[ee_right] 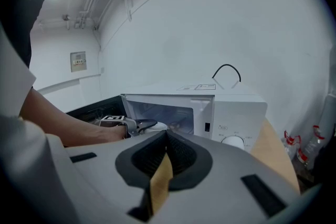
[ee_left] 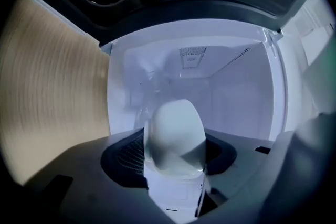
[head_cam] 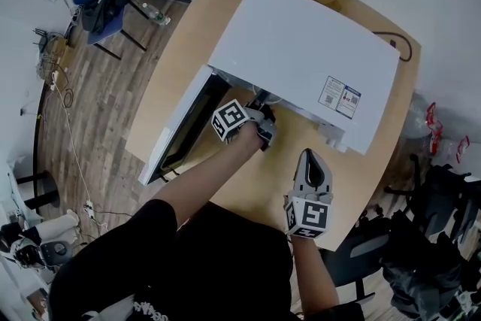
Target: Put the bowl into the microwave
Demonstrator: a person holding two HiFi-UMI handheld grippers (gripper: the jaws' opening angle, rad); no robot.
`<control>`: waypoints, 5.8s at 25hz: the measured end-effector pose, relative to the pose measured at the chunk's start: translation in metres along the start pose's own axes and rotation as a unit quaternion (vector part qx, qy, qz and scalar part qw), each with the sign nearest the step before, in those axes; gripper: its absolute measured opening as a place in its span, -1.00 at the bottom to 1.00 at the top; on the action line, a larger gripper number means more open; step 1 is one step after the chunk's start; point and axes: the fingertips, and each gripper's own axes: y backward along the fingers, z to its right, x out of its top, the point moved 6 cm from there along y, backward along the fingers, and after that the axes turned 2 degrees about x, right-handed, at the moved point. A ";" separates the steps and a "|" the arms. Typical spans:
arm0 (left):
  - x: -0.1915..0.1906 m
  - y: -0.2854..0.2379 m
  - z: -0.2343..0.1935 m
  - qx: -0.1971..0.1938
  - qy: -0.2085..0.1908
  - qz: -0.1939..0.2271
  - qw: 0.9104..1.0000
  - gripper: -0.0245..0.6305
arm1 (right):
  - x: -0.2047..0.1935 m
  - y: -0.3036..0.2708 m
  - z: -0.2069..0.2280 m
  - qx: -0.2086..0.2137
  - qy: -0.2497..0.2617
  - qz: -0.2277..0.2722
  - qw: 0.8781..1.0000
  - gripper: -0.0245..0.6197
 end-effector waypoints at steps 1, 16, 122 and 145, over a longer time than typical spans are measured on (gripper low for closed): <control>0.000 -0.002 0.001 0.001 -0.001 0.000 1.000 -0.23 | -0.001 0.001 0.000 -0.001 -0.001 -0.001 1.000 -0.74; 0.019 -0.019 0.019 0.083 -0.208 -0.011 0.975 -0.21 | -0.012 0.013 -0.003 -0.013 -0.016 -0.009 1.000 -0.74; -0.007 0.003 0.044 0.048 -0.600 -0.112 0.791 0.18 | -0.011 0.042 -0.004 -0.052 -0.026 0.014 0.998 -0.74; -0.056 0.351 0.133 -0.094 -0.531 -0.139 0.831 0.17 | -0.034 0.195 -0.149 -0.109 -0.025 0.076 0.991 -0.74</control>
